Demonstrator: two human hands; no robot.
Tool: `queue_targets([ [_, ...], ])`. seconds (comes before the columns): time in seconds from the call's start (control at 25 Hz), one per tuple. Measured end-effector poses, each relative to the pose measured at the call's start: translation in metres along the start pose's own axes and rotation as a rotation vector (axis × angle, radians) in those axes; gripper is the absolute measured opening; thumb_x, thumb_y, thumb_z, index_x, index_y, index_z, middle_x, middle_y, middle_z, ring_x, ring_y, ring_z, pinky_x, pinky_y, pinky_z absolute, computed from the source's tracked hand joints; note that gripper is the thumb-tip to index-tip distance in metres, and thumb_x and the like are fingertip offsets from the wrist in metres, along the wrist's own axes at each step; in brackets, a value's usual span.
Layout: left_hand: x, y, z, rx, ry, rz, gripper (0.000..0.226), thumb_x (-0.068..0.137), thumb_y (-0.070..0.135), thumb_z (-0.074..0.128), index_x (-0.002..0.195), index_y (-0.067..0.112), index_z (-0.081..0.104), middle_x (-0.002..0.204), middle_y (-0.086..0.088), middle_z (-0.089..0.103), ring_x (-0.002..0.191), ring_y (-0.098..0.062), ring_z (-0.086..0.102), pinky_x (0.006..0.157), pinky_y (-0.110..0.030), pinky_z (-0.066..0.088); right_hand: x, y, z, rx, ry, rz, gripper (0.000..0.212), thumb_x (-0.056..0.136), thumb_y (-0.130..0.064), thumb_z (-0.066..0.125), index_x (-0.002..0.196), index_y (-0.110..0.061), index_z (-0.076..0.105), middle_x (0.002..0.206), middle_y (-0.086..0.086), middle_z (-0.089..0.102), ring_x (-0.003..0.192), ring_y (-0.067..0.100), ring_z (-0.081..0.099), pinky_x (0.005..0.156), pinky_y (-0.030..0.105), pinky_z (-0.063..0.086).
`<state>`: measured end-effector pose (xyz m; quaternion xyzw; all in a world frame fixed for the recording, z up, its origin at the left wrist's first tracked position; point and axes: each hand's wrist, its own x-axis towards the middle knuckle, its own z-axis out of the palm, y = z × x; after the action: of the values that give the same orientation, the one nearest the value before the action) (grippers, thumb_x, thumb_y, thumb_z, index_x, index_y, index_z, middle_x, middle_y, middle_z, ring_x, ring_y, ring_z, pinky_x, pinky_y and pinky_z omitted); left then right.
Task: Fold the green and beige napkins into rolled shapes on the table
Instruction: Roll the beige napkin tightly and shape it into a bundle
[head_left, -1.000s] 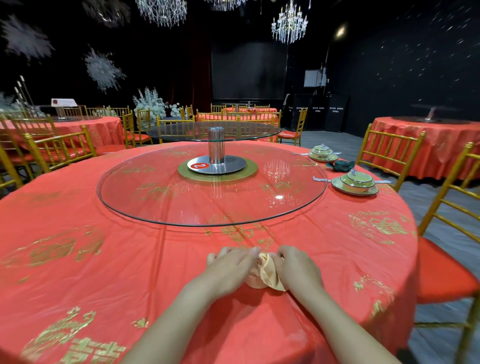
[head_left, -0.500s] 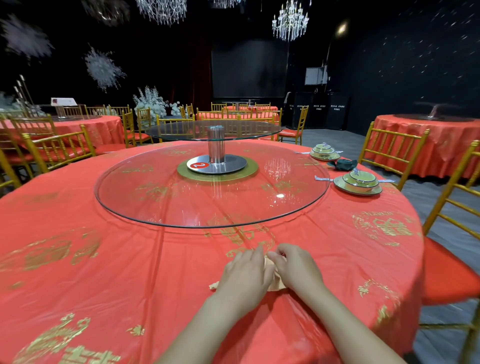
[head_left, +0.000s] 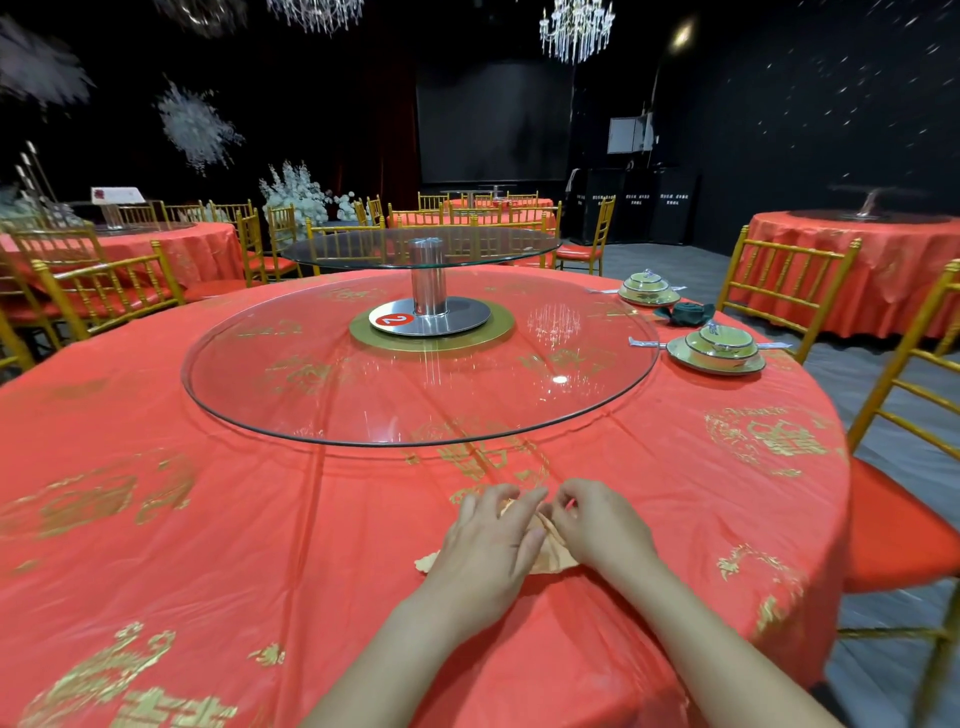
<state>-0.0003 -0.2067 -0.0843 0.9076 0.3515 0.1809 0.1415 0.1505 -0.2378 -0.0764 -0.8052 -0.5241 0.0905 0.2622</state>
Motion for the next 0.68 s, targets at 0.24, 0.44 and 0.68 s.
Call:
queue_targets([
  [0.24,-0.001,0.003,-0.001,-0.041,-0.016,-0.045,0.063,0.099,0.042,0.029,0.150,0.023,-0.002,0.149,0.004,0.018,0.135,-0.019,0.014,0.109,-0.038,0.023,0.017,-0.007,-0.009,0.238,-0.184,-0.168,0.027,0.088,-0.029,0.060,0.062,-0.034,0.056,0.060,-0.010,0.055,0.062,0.009,0.050,0.061,0.027,0.041],
  [0.44,-0.002,0.005,-0.001,-0.020,-0.047,-0.076,0.062,0.100,0.042,0.028,0.150,0.018,0.000,0.156,0.003,0.009,0.141,-0.021,0.009,0.112,-0.039,0.015,0.019,-0.008,-0.001,0.179,-0.075,-0.129,0.040,0.087,-0.034,0.061,0.048,-0.029,0.053,0.049,-0.007,0.045,0.057,0.015,0.044,0.059,0.029,0.036],
  [0.68,-0.006,0.003,0.001,0.078,-0.046,-0.056,0.071,0.091,0.057,0.010,0.150,0.017,0.009,0.156,0.004,0.013,0.140,-0.015,0.012,0.111,-0.031,0.016,0.011,-0.013,0.008,-0.008,-0.056,-0.077,0.043,0.092,-0.042,0.050,0.053,-0.024,0.044,0.056,-0.008,0.044,0.082,0.026,0.055,0.071,0.031,0.036],
])
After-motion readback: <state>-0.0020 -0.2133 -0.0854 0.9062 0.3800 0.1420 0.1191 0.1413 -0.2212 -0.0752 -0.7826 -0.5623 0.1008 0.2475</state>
